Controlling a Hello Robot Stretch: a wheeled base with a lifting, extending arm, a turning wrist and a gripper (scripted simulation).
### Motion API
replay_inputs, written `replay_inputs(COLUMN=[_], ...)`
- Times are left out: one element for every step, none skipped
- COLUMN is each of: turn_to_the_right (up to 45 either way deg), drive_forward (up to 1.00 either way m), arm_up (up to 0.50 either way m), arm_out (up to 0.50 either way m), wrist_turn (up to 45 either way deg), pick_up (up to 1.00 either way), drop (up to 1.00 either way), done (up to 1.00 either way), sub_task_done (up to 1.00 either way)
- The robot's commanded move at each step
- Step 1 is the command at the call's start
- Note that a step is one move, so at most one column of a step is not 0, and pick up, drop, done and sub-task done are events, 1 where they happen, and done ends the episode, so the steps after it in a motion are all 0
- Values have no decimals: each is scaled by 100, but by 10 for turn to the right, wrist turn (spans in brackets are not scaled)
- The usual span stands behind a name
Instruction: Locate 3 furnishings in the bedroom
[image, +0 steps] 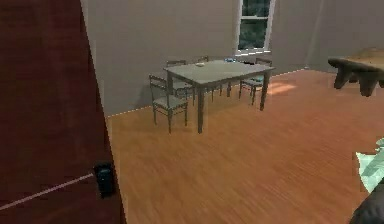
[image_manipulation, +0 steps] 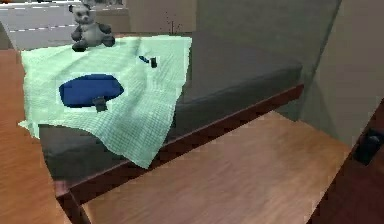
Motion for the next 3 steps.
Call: replay_inputs(turn_to_the_right=[0, 60, 0], drive_forward=[75, 0, 75], arm_up=[0, 0, 0], arm_out=[0, 0, 0], wrist_turn=[0, 0, 0], pick_up=[0, 0, 0], drop=[0, 0, 0], done=[0, 0, 0], sub_task_done=[0, 0, 0])
